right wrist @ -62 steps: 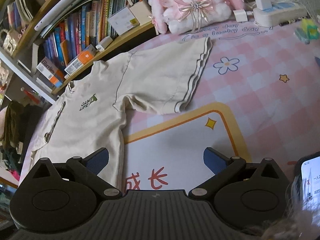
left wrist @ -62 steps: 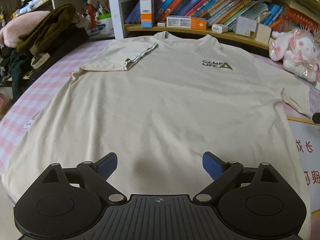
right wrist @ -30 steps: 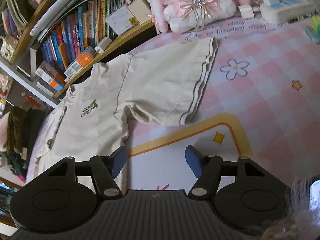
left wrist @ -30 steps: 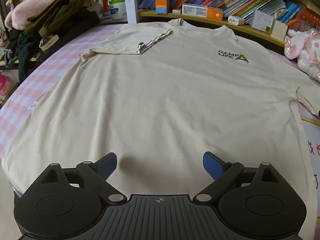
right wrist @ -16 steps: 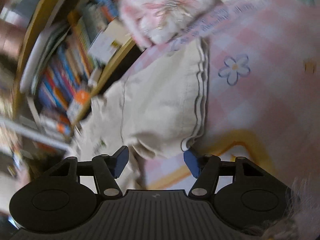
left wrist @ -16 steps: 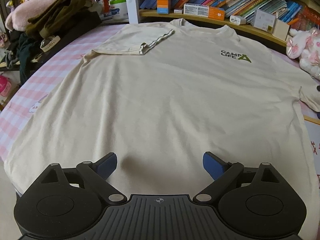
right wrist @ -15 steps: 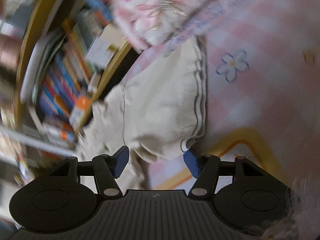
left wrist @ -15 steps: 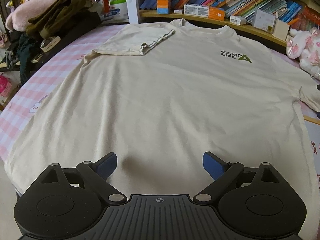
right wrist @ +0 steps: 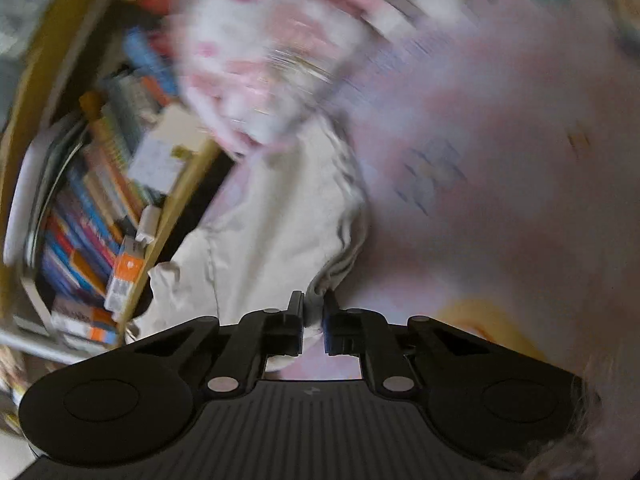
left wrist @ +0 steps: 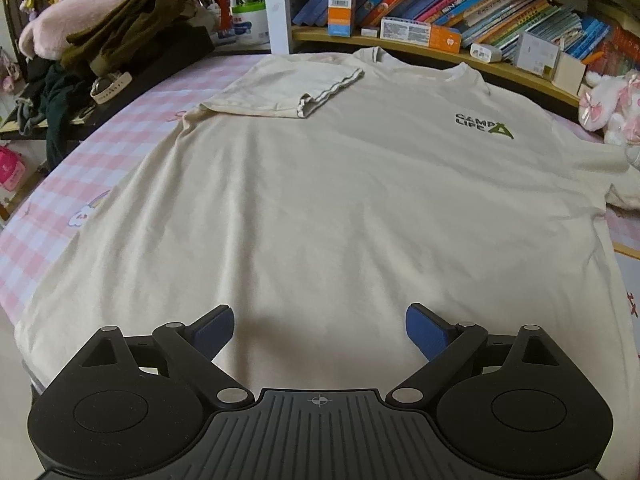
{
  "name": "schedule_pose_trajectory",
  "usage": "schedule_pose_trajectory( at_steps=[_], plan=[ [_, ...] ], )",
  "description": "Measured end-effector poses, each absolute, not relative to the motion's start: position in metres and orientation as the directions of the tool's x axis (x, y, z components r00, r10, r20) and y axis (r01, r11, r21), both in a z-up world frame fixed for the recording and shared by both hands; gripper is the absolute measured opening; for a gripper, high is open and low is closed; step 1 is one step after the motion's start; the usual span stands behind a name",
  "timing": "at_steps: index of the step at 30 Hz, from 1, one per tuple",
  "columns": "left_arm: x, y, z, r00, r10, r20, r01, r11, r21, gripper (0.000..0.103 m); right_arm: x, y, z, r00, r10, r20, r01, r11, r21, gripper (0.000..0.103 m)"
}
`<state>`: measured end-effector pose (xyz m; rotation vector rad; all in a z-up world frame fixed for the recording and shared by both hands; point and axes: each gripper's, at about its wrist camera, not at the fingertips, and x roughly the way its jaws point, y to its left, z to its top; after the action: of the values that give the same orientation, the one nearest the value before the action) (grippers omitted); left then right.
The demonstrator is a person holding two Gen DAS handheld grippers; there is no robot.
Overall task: Fold clothes
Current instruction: 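Grasp the sleeve with the right gripper and fold it onto the body, then grasp the shirt side with the right gripper and fold it inward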
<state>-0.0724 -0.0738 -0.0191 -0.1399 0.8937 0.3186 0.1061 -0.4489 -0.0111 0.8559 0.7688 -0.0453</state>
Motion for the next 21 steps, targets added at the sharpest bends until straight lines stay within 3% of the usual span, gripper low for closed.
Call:
schedule_pose_trajectory(
  at_steps=[3, 7, 12, 13, 14, 16, 21],
  plan=[
    [-0.073, -0.067, -0.017, 0.611, 0.193, -0.767, -0.306, 0.952, -0.004, 0.095, 0.124, -0.417, 0.015, 0.765, 0.222, -0.605, 0.192, 0.818, 0.543, 0.008],
    [-0.069, -0.056, -0.012, 0.646, 0.159, -0.747, -0.272, 0.962, -0.030, 0.095, 0.154, -0.343, 0.039, 0.754, 0.278, -0.596, -0.088, 0.941, 0.327, 0.008],
    [-0.060, -0.042, -0.013, 0.660, 0.129, -0.740, -0.250, 0.967, -0.055, 0.095, 0.162, -0.220, 0.026, 0.553, 0.405, -0.728, -0.564, 0.825, 0.030, 0.008],
    [-0.059, -0.040, -0.013, 0.661, 0.124, -0.740, -0.246, 0.968, -0.057, 0.095, 0.159, -0.204, 0.015, 0.517, 0.394, -0.760, -0.608, 0.794, -0.002, 0.013],
    [-0.060, -0.038, -0.014, 0.662, 0.120, -0.740, -0.241, 0.969, -0.058, 0.095, 0.157, -0.196, 0.006, 0.504, 0.375, -0.778, -0.618, 0.786, -0.022, 0.028],
    [-0.060, -0.034, -0.016, 0.661, 0.113, -0.742, -0.234, 0.970, -0.060, 0.095, 0.152, -0.197, -0.001, 0.530, 0.373, -0.762, -0.575, 0.818, 0.001, 0.051],
    [-0.056, -0.027, -0.022, 0.648, 0.102, -0.754, -0.235, 0.969, -0.071, 0.095, 0.151, -0.238, 0.007, 0.509, 0.537, -0.673, -0.475, 0.827, 0.301, 0.053]
  ],
)
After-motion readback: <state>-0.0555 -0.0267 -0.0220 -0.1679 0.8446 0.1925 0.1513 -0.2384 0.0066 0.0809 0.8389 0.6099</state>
